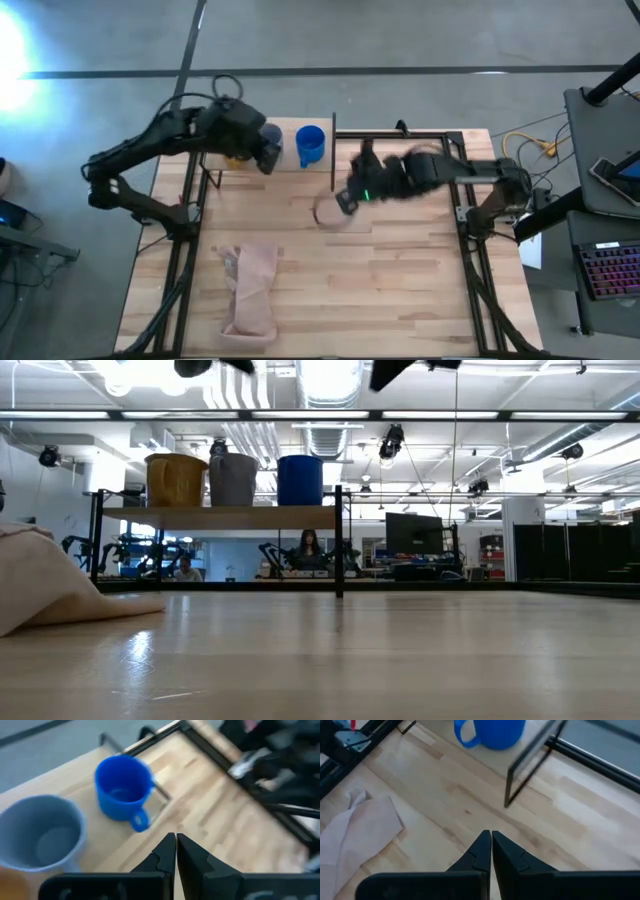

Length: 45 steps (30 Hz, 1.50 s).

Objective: Stack small to large cups/mugs on shelf
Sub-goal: Put the blue mug on the shelf

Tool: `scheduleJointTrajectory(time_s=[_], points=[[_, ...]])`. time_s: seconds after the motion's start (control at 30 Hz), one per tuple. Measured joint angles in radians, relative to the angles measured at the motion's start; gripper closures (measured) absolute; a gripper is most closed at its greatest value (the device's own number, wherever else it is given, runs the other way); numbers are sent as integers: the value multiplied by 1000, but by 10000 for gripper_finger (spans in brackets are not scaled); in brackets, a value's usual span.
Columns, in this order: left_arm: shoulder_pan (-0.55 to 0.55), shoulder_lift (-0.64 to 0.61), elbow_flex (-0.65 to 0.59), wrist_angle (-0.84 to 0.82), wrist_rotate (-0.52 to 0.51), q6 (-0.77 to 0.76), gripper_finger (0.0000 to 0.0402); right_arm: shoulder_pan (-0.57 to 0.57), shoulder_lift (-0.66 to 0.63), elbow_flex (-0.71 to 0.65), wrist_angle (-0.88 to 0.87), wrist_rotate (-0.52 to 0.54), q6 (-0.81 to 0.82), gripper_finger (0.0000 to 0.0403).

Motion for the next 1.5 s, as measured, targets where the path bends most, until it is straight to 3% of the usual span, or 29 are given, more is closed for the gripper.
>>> scheduleJointTrajectory(time_s=[0.17, 0.3, 0.53, 0.7, 0.9, 1.5], points=[[-84, -80, -1, 58, 3, -1, 402, -223, 13, -10, 148, -255, -219, 394], [-159, -115, -13, 120, 6, 0, 401, -381, 31, -68, 206, -418, -267, 395], [-247, -172, -128, 280, 72, 53, 402, -489, 36, -221, 420, -610, -290, 395], [-261, -200, -224, 350, 79, 52, 402, -492, 35, -235, 554, -618, -289, 394], [-261, -223, -295, 425, 80, 26, 402, -519, 66, -224, 559, -612, -291, 394], [-265, -256, -297, 476, 116, 25, 402, -532, 166, -140, 583, -559, -335, 394]])
